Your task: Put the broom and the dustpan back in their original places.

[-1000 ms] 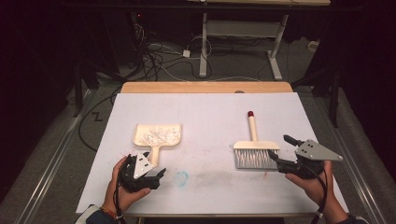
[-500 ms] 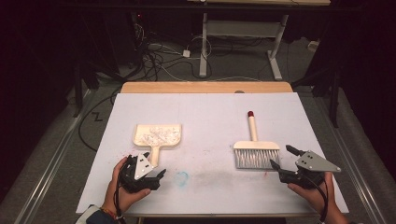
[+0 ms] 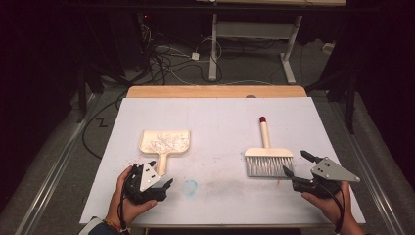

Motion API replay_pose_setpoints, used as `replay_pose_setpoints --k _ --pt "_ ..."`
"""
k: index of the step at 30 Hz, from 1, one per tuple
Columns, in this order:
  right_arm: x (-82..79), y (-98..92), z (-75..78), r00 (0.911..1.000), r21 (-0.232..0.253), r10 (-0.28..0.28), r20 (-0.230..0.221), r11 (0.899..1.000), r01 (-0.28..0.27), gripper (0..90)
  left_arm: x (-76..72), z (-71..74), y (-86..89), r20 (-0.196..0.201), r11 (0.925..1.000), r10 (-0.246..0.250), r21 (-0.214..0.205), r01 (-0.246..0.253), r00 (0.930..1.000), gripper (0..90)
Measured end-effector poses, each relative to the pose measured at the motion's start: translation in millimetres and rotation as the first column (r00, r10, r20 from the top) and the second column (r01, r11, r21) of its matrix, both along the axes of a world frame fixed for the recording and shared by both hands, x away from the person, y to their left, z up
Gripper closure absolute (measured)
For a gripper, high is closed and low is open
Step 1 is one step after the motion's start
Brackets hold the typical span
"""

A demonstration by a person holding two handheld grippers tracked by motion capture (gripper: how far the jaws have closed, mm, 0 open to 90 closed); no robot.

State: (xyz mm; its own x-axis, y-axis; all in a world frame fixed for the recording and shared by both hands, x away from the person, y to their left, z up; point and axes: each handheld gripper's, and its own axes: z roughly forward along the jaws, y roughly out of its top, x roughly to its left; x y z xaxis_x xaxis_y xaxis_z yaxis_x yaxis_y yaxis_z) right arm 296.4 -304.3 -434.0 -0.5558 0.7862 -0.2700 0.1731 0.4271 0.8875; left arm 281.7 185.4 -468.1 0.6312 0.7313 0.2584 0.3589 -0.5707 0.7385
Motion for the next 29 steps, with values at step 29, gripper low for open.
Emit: replay_pose_setpoints --k 29 --pt "-0.1 2.0 -2.6 1.0000 -0.019 -0.008 0.002 1.000 0.008 23.3 7.2 -0.6 -1.6 0.005 1.0000 0.002 0.005 -0.002 1.0000 19.8"
